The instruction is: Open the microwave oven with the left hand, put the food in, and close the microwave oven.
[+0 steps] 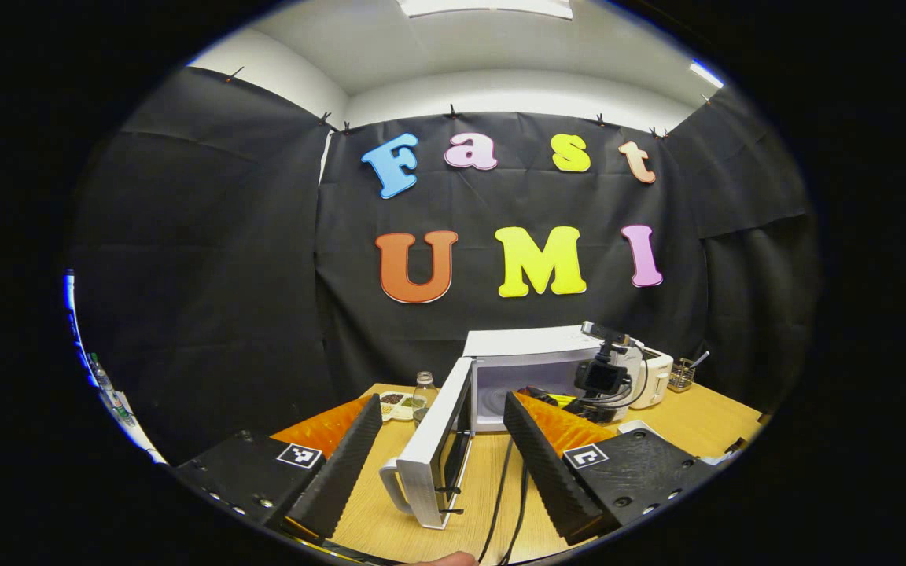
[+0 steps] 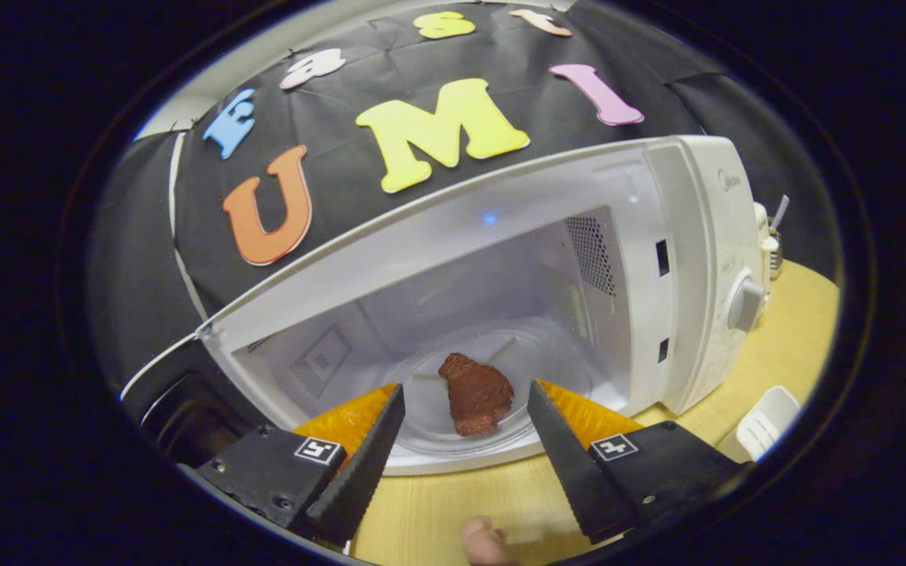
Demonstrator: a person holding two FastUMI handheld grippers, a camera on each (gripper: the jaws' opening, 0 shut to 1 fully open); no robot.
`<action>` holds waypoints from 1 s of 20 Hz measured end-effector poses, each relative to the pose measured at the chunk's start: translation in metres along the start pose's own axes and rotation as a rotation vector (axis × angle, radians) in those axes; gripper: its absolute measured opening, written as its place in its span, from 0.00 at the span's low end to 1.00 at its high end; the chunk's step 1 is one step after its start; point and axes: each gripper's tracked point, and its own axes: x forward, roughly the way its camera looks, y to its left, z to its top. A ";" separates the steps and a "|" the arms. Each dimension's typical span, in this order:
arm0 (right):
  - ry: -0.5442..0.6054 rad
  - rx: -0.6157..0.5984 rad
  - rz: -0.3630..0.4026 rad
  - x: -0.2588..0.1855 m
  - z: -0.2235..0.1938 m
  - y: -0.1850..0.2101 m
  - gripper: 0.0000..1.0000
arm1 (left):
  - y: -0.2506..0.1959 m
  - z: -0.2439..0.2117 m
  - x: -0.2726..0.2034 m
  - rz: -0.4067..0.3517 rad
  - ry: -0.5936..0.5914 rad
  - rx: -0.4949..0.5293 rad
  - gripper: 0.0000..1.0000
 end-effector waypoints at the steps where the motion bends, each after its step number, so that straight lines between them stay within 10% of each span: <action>1: -0.009 -0.024 0.029 -0.014 0.006 0.002 0.89 | 0.005 -0.003 -0.001 0.007 0.000 -0.001 0.96; 12: -0.161 -0.332 0.046 -0.200 0.072 -0.041 1.00 | 0.061 -0.047 -0.003 0.098 0.036 -0.042 0.95; 17: -0.254 -0.457 -0.005 -0.280 0.086 -0.062 1.00 | 0.067 -0.066 -0.005 0.085 0.045 -0.043 0.65; 19: -0.265 -0.450 0.020 -0.303 0.087 -0.062 1.00 | 0.072 -0.067 -0.006 0.113 0.039 -0.024 0.34; 20: -0.273 -0.441 0.034 -0.311 0.090 -0.061 1.00 | 0.080 -0.069 -0.005 0.138 0.036 -0.008 0.41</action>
